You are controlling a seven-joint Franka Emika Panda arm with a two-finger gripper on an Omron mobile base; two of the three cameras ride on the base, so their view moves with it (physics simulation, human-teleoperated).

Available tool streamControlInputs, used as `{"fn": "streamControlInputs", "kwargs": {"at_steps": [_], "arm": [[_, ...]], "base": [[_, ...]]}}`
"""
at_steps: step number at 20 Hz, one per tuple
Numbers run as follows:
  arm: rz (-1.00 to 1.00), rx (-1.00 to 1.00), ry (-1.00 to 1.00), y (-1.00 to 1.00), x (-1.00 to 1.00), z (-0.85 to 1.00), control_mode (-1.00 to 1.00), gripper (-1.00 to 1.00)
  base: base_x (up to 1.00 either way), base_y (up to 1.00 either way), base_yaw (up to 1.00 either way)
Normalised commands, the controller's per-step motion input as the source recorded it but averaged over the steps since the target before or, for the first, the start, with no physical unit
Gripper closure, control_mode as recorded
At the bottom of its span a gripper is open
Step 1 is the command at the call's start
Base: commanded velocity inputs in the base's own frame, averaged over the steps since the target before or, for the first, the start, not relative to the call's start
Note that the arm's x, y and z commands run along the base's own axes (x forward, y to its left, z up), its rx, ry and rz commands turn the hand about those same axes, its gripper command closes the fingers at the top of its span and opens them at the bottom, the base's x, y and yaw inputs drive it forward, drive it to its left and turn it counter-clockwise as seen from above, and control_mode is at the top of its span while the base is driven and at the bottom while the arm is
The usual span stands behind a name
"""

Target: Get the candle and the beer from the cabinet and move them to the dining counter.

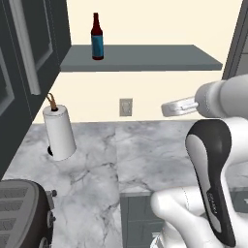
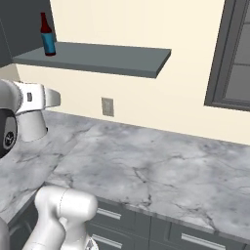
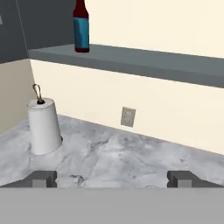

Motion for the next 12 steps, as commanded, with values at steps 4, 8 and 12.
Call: {"fn": "streamControlInputs", "kwargs": {"at_steps": [4,8,12], "arm": [[0.05,-0.01,-0.16,0.25,-0.02,0.47,-1.00,-1.00],[0.05,0.00,-0.03,0.22,-0.01,0.55,-1.00,-1.00],[0.01,0.00,0.00,0.24,0.00,0.59,-1.00,-1.00]], "base": [[0.00,0.00,0.00],[0.00,0.00,0.00],[0.00,0.00,0.00]]}}
